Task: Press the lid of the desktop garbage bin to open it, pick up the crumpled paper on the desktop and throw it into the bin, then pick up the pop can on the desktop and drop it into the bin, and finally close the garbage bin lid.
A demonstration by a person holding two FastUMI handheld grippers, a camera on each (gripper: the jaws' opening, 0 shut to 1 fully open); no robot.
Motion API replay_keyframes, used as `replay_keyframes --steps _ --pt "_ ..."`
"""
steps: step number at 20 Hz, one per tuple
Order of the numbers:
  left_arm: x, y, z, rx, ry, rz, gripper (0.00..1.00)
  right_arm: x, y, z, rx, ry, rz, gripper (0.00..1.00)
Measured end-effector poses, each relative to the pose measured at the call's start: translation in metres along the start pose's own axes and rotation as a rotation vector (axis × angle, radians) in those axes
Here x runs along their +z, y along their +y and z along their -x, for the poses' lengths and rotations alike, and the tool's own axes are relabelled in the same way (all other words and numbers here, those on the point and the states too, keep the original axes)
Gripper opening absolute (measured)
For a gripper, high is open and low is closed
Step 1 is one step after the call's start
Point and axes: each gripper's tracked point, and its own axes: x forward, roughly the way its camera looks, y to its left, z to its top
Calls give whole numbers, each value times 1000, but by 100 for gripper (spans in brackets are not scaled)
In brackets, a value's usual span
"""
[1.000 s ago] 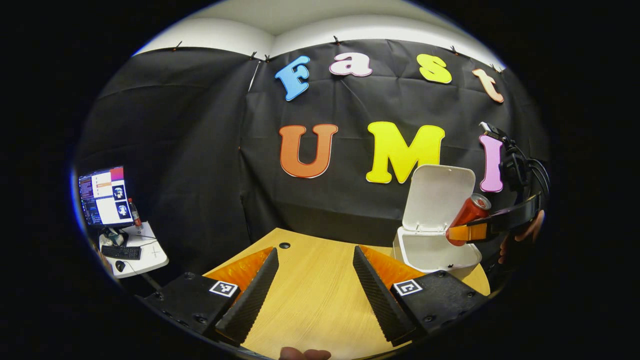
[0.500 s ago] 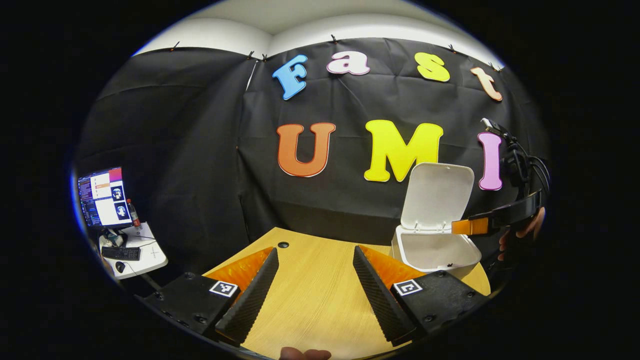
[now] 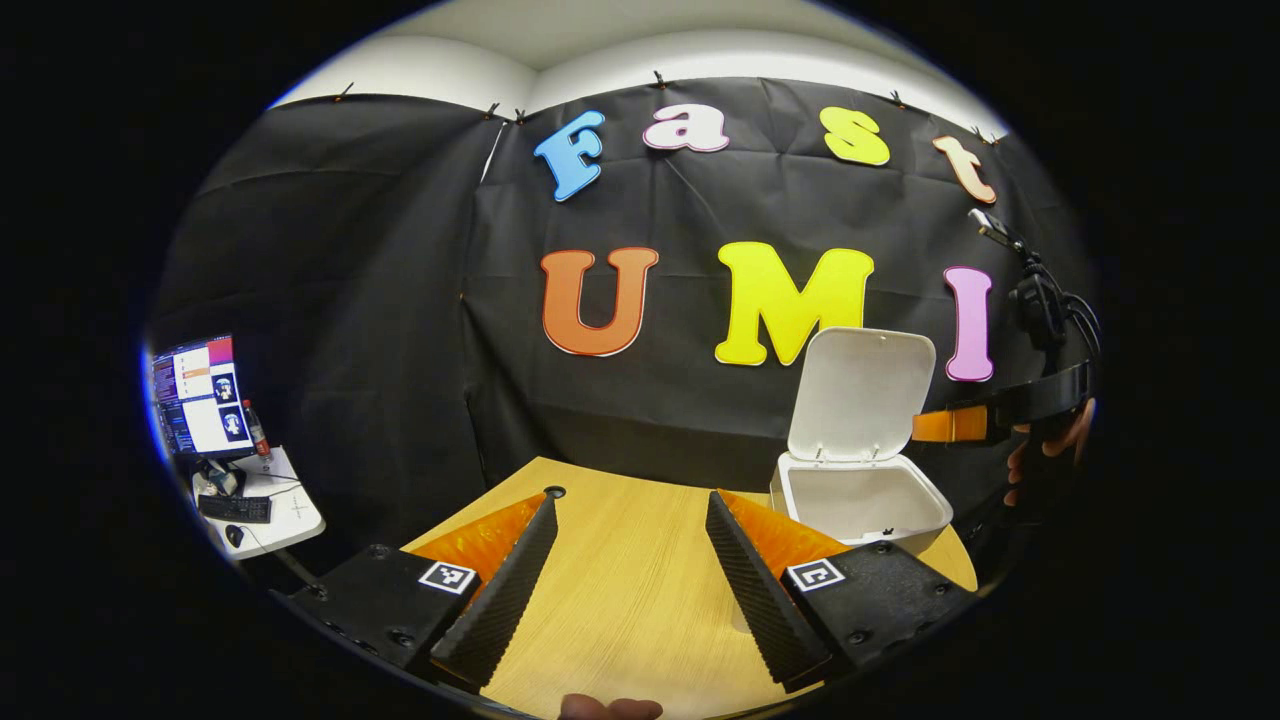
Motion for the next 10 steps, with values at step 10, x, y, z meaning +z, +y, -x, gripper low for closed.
replay_keyframes --steps 10 --pt "10 -5 -4 -28 -28 0 97 91 17 22 -46 -188 -50 93"
